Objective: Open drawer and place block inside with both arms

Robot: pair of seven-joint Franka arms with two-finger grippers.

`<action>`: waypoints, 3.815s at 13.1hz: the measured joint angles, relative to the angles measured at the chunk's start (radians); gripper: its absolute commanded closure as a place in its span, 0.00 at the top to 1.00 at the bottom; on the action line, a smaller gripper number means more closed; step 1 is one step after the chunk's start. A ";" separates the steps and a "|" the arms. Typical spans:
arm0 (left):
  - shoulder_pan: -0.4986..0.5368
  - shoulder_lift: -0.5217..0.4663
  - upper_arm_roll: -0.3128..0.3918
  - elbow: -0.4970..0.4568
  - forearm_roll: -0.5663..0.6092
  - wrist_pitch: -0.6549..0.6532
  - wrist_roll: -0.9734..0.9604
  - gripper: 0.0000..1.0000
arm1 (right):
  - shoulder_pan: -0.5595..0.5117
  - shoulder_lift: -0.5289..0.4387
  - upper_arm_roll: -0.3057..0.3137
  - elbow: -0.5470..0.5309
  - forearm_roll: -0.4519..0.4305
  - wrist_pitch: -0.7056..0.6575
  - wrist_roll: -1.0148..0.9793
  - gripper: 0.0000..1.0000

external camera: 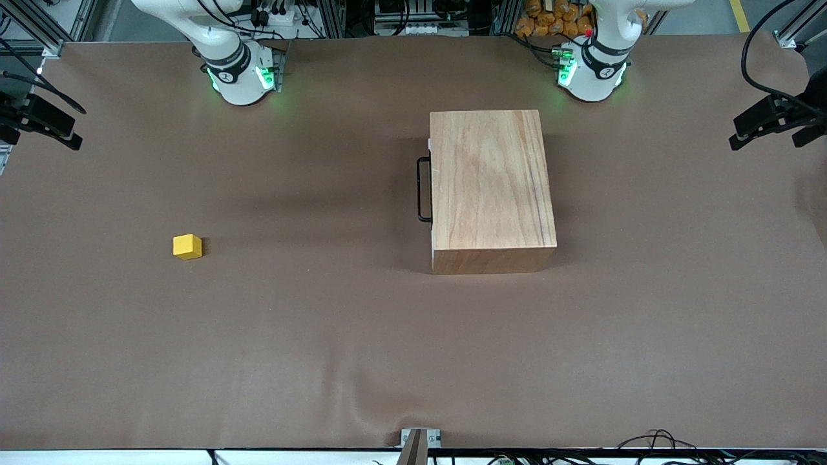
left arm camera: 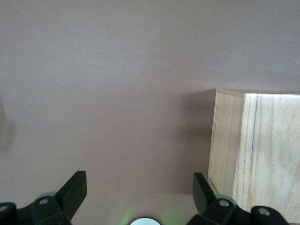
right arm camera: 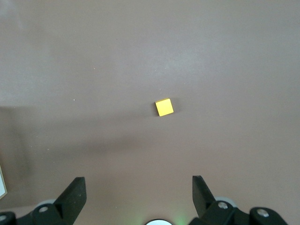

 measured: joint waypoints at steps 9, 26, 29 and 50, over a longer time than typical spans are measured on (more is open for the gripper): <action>-0.001 0.001 -0.003 0.000 0.000 -0.009 0.000 1.00 | -0.005 0.000 -0.002 0.000 0.000 -0.003 0.000 1.00; -0.339 0.282 -0.226 0.157 -0.001 0.053 -0.615 1.00 | -0.006 0.000 -0.001 -0.002 0.000 -0.004 0.000 1.00; -0.453 0.336 -0.223 0.163 -0.001 0.112 -0.746 1.00 | -0.006 0.000 0.001 -0.002 0.000 -0.004 0.000 1.00; -0.901 0.711 -0.053 0.222 0.135 0.359 -0.875 1.00 | 0.014 0.000 0.016 -0.003 0.005 -0.023 0.000 1.00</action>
